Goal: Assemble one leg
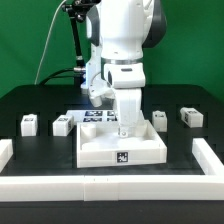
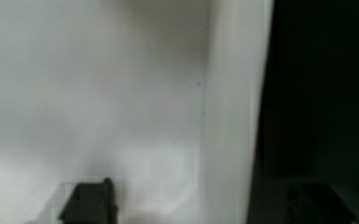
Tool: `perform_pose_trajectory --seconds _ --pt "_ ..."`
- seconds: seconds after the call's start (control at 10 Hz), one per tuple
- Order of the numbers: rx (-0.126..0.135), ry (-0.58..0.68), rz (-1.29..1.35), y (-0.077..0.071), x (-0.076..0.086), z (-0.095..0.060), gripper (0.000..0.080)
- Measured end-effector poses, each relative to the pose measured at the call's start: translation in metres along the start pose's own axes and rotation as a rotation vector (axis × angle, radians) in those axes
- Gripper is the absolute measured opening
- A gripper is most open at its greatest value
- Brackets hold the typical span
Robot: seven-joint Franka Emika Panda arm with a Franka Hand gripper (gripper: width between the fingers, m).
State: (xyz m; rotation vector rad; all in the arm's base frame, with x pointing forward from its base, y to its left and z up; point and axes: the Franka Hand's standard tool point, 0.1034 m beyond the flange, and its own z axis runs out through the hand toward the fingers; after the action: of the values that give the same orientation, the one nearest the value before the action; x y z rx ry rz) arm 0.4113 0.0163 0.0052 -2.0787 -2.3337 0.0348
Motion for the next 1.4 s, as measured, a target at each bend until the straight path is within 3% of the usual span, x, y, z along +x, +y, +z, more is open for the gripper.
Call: perform_pose_trajectory --seconds 0.2,0.3,0.4,1.0,1.2,1.4 --pt "0.0 0.0 0.0 0.0 0.0 0.0 0.0164" --pt "0.0 0.0 0.0 0.0 0.0 0.0 0.0164" --pt "-0.003 0.0 0.001 0.001 0.0 0.0 0.0058" --pt "-0.004 0.001 0.013 0.002 0.001 -0.001 0.0058" --pt "-0.014 0.005 0.056 0.013 0.015 -0.001 0.0059" --pt "-0.025 0.007 0.067 0.033 0.027 -0.001 0.0059"
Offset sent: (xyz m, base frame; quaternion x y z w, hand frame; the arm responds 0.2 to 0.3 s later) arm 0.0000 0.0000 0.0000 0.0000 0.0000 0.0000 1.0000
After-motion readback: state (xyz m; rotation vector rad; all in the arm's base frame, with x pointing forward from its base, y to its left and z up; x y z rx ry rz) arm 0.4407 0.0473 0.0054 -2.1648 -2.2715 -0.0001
